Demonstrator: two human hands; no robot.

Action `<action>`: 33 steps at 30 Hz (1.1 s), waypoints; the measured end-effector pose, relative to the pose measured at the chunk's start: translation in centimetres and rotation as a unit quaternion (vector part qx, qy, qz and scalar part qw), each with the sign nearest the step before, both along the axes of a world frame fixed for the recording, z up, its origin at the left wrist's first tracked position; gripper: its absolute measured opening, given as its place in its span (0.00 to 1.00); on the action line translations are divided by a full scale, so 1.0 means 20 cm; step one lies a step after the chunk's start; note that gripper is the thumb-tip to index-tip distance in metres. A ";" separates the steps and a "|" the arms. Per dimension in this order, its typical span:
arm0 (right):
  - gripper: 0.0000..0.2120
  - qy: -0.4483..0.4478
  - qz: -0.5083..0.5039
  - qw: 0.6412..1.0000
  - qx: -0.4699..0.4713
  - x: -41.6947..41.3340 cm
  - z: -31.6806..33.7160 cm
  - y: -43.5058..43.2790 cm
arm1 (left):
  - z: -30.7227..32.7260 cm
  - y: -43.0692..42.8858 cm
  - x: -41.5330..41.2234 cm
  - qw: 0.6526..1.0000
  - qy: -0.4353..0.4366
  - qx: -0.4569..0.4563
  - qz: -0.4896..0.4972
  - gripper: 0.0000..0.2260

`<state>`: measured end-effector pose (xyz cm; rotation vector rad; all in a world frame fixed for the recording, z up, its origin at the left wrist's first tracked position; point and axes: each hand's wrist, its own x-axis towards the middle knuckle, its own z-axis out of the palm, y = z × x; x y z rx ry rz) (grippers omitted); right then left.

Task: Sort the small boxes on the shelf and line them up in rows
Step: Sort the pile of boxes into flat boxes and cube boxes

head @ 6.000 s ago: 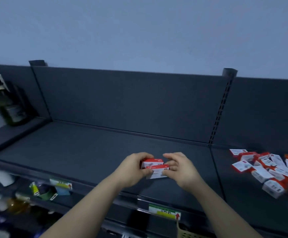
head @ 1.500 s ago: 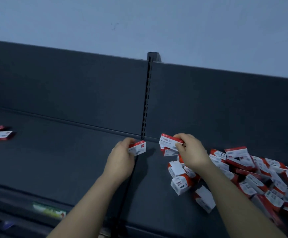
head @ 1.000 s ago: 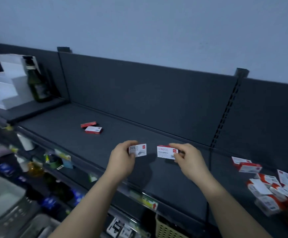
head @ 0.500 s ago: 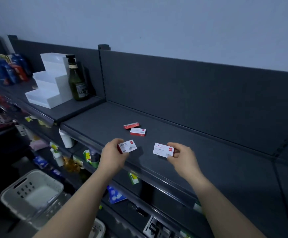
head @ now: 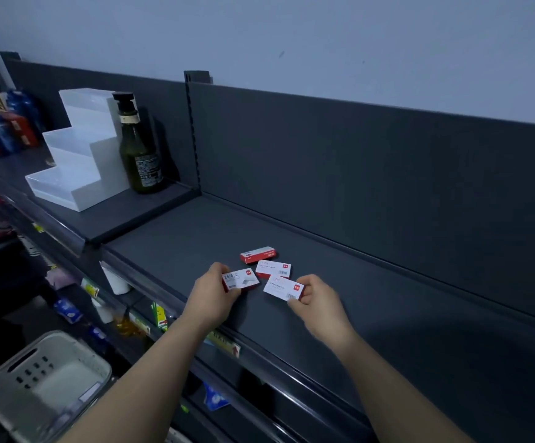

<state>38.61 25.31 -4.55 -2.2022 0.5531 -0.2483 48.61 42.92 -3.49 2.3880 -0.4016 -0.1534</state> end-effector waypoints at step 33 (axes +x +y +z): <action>0.22 0.037 -0.272 0.927 -0.257 -0.67 0.20 0.05 | 0.17 -0.32 -0.24 0.904 -0.250 0.008 -0.347 0.18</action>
